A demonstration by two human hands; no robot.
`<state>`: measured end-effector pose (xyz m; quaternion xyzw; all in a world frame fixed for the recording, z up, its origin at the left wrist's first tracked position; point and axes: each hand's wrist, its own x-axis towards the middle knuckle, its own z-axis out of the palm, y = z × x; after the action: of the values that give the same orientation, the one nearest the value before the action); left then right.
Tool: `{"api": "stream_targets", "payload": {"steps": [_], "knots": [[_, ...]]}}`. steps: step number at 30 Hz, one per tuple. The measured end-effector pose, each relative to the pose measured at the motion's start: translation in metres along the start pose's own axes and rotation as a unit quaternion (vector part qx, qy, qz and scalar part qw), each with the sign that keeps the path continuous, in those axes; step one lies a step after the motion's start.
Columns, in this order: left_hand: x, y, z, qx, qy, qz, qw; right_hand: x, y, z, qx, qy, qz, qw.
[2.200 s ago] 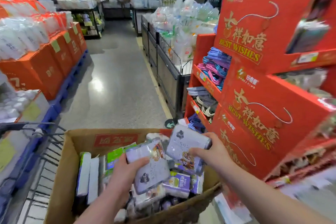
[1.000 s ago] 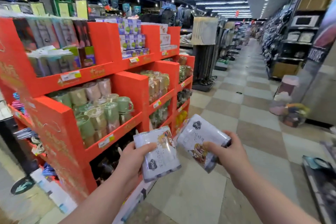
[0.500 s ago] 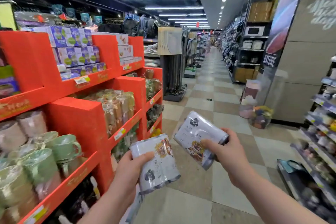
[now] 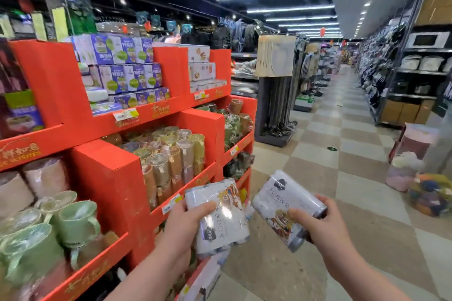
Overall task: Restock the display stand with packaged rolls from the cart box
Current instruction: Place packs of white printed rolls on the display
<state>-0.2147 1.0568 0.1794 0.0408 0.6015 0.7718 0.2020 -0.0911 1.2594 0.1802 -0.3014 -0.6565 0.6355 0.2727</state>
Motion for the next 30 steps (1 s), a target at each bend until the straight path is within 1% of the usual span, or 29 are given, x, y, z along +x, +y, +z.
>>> {"api": "stream_targets", "payload": {"steps": [5,9,14,18,22,25,30], "knots": [[0.051,0.01,0.041,-0.027,0.071,0.009,0.997,0.095,-0.01,-0.002,-0.022,-0.066,0.002,0.998],[0.08,0.013,0.069,-0.041,0.123,0.027,0.991,0.155,-0.023,0.002,-0.026,-0.116,-0.017,0.993],[0.109,0.017,0.085,-0.057,0.17,0.041,0.983,0.209,-0.029,0.019,-0.02,-0.192,-0.022,0.981],[0.141,0.018,0.089,-0.058,0.196,0.065,0.977,0.25,-0.039,0.037,-0.008,-0.234,-0.024,0.972],[0.189,0.016,0.091,-0.065,0.189,0.063,0.978,0.298,-0.045,0.056,0.002,-0.242,-0.039,0.969],[0.239,0.019,0.096,-0.067,0.178,0.06,0.98,0.343,-0.048,0.077,0.006,-0.226,-0.047,0.973],[0.335,0.041,0.104,-0.069,0.135,0.057,0.987,0.421,-0.065,0.114,0.02,-0.193,-0.062,0.979]]}}
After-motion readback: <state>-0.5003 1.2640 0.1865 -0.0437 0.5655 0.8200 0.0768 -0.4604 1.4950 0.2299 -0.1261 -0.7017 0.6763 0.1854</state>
